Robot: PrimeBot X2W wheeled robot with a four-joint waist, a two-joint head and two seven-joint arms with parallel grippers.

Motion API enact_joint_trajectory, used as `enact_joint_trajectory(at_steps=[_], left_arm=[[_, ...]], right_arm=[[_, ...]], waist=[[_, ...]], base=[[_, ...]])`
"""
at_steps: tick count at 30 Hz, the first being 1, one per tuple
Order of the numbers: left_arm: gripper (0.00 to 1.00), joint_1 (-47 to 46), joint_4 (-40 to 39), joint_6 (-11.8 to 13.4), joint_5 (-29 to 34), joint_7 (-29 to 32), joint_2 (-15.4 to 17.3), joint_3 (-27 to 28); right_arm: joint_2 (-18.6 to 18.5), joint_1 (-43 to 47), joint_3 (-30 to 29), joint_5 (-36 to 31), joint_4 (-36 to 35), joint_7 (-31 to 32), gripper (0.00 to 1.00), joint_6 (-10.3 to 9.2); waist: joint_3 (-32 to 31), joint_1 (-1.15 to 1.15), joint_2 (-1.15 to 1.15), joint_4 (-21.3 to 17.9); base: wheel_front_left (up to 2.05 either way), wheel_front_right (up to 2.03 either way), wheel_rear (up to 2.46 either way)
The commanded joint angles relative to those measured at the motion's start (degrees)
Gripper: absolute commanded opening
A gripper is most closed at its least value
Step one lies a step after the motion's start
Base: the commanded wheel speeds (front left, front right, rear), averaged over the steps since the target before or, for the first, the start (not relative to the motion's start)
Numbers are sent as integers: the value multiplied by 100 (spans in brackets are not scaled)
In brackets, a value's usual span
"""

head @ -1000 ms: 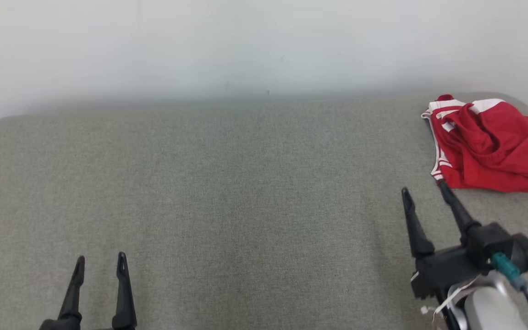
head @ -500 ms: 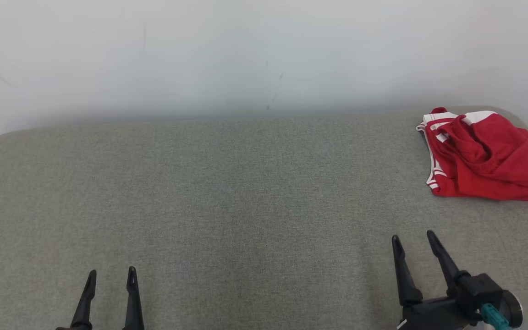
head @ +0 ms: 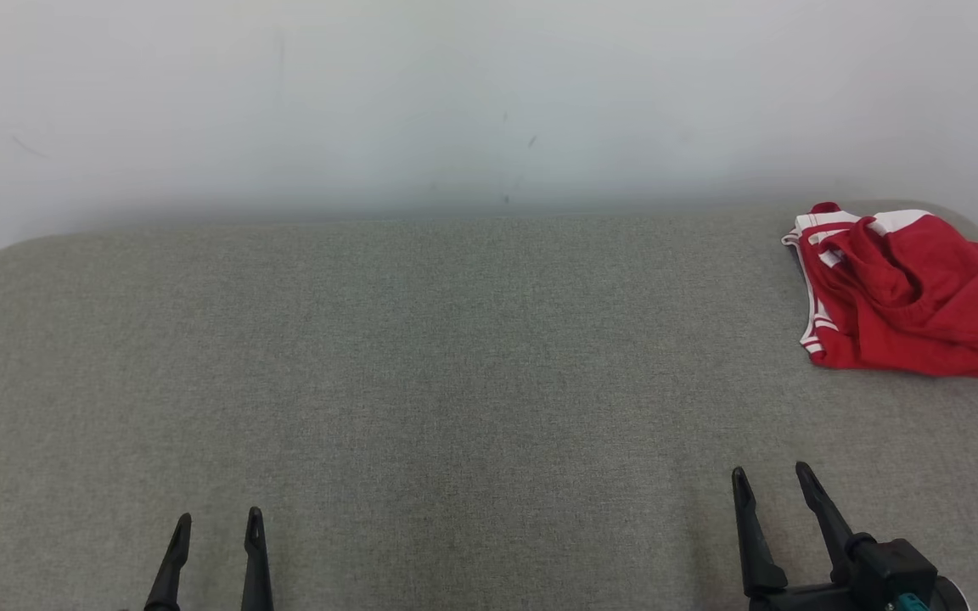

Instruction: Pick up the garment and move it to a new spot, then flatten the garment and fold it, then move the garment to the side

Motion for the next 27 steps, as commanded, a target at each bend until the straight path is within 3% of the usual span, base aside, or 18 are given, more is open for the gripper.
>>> enact_joint_trajectory(at_steps=[1, 27], left_arm=[[100, 17, 27, -2, -7, -12, -4, 19], [100, -65, 205, 61, 167, -12, -3, 4]], right_arm=[[24, 53, -33, -6, -9, -22, 100, -14], [43, 124, 5, 79, -24, -23, 100, -14]], waist=[[2, 0, 0, 6], [2, 0, 0, 49]], base=[[0, 0, 0], [0, 0, 0]])
